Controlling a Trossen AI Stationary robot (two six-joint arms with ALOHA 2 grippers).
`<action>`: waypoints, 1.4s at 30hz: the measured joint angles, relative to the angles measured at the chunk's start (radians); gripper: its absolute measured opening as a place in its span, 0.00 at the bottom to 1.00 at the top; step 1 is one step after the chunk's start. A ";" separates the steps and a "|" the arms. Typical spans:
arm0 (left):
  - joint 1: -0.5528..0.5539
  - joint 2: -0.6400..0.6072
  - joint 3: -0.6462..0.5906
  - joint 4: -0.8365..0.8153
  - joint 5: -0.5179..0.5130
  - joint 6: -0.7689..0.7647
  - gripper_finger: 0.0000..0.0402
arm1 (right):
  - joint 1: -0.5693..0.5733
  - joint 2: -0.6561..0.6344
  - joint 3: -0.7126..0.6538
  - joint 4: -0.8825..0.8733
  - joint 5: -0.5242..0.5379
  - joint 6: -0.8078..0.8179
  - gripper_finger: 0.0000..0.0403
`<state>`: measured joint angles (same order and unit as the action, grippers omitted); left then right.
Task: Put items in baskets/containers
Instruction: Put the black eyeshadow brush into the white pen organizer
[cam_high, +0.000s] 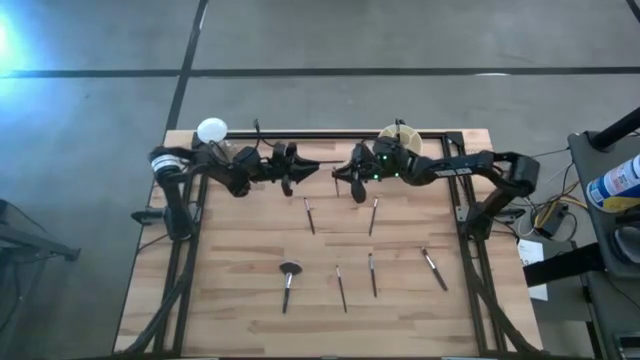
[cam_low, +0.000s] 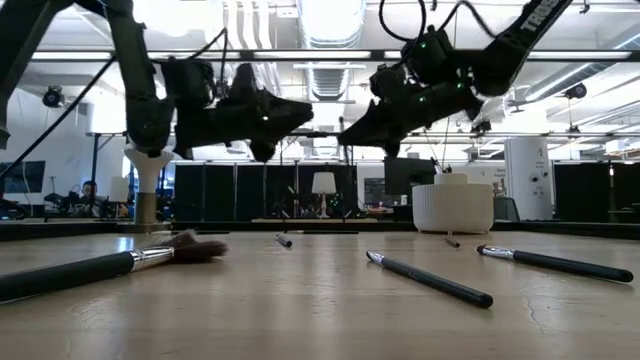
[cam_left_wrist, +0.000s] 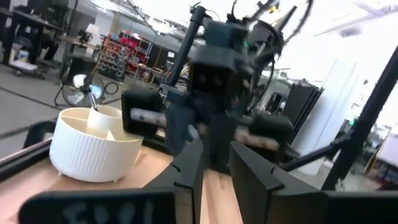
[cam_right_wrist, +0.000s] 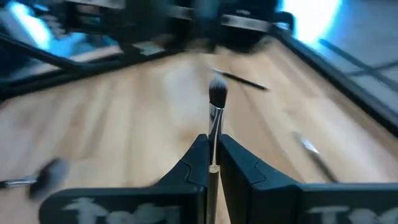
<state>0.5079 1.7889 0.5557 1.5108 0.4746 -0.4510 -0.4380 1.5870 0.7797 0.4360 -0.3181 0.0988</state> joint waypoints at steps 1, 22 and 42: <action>0.000 -0.007 -0.010 -0.001 0.001 0.019 0.18 | -0.005 -0.028 0.000 -0.040 0.034 -0.016 0.04; 0.002 -0.039 -0.046 -0.015 0.000 0.114 0.18 | -0.418 -0.441 -0.004 -0.456 0.391 -0.126 0.04; 0.008 -0.039 -0.044 -0.069 -0.001 0.119 0.18 | -0.514 -0.244 -0.052 -0.419 0.310 -0.027 0.12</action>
<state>0.5156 1.7496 0.5117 1.4415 0.4736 -0.3317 -0.9520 1.3430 0.7275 0.0171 -0.0078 0.0720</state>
